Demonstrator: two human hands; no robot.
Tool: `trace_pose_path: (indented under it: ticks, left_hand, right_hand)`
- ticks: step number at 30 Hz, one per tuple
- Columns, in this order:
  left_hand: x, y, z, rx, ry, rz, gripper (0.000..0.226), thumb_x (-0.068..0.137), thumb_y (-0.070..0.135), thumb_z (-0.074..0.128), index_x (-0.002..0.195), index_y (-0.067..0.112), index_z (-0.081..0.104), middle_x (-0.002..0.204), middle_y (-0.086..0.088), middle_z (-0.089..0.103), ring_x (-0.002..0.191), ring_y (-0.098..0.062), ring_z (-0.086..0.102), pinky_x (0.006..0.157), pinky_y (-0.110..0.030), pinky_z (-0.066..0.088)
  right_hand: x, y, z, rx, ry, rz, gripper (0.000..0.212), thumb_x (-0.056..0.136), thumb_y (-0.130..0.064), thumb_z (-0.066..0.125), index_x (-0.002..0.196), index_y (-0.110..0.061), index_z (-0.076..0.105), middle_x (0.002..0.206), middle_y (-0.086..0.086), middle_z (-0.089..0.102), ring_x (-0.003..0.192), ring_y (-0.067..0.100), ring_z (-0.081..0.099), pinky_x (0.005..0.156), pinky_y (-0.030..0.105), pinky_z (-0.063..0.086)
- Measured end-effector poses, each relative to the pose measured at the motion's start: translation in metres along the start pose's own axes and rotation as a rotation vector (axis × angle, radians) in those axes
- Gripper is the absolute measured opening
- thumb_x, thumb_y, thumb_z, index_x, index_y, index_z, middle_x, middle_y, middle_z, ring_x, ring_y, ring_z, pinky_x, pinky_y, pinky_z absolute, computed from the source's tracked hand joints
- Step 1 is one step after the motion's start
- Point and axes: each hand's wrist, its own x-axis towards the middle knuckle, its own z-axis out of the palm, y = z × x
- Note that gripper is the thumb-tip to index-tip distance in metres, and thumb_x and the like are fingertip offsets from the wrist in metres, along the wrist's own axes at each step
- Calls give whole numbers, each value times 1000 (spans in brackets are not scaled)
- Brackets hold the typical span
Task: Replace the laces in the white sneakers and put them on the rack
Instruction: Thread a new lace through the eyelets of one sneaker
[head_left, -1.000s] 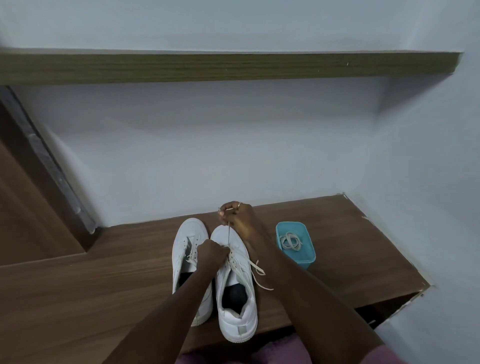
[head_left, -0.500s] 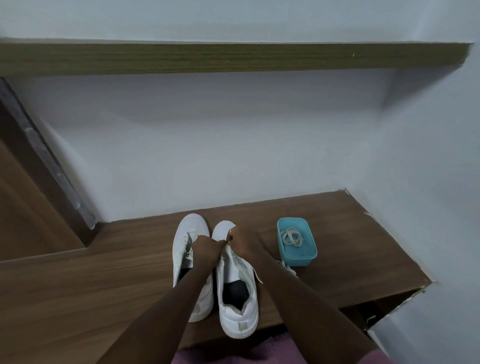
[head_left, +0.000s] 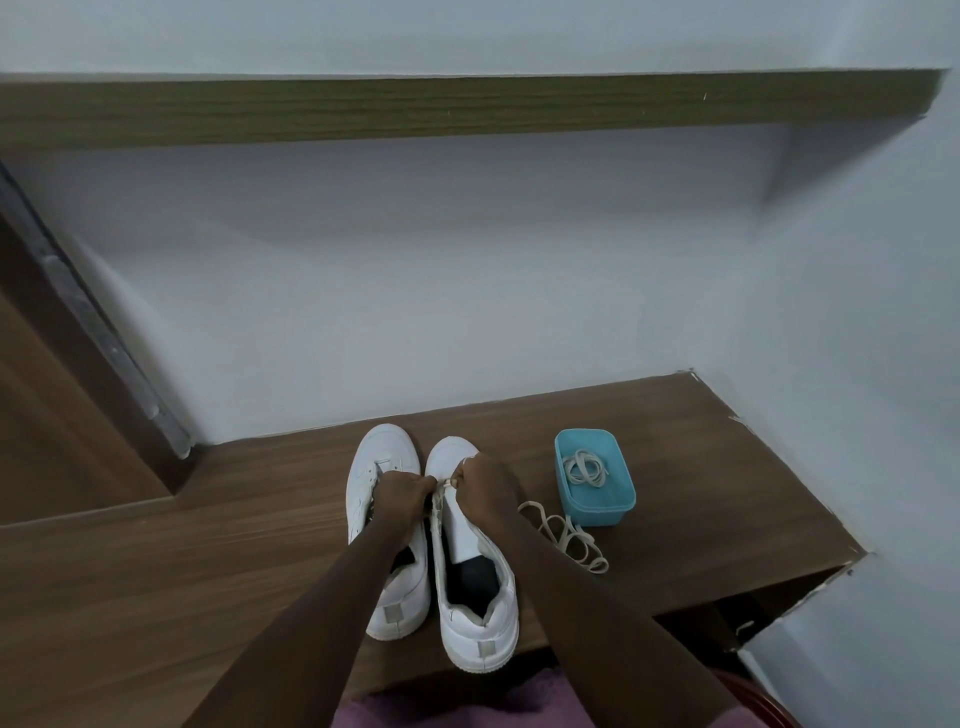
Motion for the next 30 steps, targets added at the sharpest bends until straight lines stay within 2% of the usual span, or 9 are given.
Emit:
trace_pose_path:
  ticks: [8, 10, 13, 15, 18, 21, 25, 28, 30]
  left_hand:
    - [-4, 3, 3, -46, -4, -46, 49, 80, -7, 57, 39, 9, 36, 28, 9, 33, 25, 0, 31, 32, -12, 27]
    - [-5, 2, 4, -49, -2, -59, 49, 80, -7, 56, 38, 10, 39, 29, 8, 35, 26, 0, 33, 33, -13, 29]
    - [-2, -1, 2, -75, -5, -77, 48, 78, -5, 58, 36, 11, 41, 32, 5, 38, 35, -8, 38, 42, -18, 32]
    - [0, -2, 0, -84, -18, -82, 43, 79, -2, 61, 41, 8, 43, 34, 3, 41, 43, -15, 40, 49, -23, 34]
    - [0, -3, -1, -91, -43, -95, 38, 82, 1, 63, 48, 11, 50, 35, 6, 49, 41, -13, 48, 55, -27, 41]
    - [-2, -1, -3, -148, -88, -140, 21, 86, 4, 62, 67, 11, 57, 40, 13, 58, 61, -15, 58, 69, -30, 51]
    - [2, -2, -5, -146, -88, -165, 14, 85, 9, 64, 73, 13, 60, 46, 15, 62, 81, -24, 62, 85, -40, 55]
    - [2, -6, -4, -210, -87, -186, 16, 88, 4, 59, 74, 14, 60, 47, 15, 63, 78, -22, 62, 80, -35, 54]
    - [1, -10, 0, -207, -70, -152, 18, 88, 0, 58, 77, 12, 64, 47, 14, 63, 71, -19, 59, 75, -32, 51]
  right_hand:
    - [-5, -6, -1, -121, -57, -74, 25, 92, -8, 47, 113, -3, 61, 121, 13, 55, 113, 29, 54, 86, 34, 46]
    - [-4, -9, -2, -162, -76, -102, 25, 93, -6, 45, 114, -2, 59, 123, 15, 52, 117, 32, 50, 89, 36, 45]
    - [-4, -13, -3, -180, -100, -98, 26, 94, -7, 46, 116, -1, 57, 125, 16, 51, 120, 33, 47, 92, 37, 43]
    - [-3, -13, -2, -139, -107, -64, 25, 92, -10, 50, 114, -2, 58, 124, 15, 54, 118, 32, 50, 91, 36, 44]
    - [-3, -14, -2, -56, -77, 12, 24, 91, -11, 49, 111, -3, 61, 120, 13, 58, 114, 29, 54, 88, 34, 45]
    - [-3, -15, -2, 12, -52, 125, 27, 93, -13, 47, 113, -4, 62, 118, 11, 62, 112, 27, 57, 87, 31, 45]
    - [-2, -19, 2, 117, -44, 241, 26, 94, -17, 46, 108, -2, 64, 115, 12, 63, 112, 29, 58, 86, 31, 46]
    - [-3, -19, 6, 189, -70, 302, 30, 94, -18, 44, 109, -4, 65, 116, 11, 64, 113, 29, 57, 92, 35, 45]
    - [-3, -17, 5, 243, -73, 326, 30, 92, -16, 44, 107, -13, 69, 115, 5, 66, 115, 25, 55, 97, 37, 44]
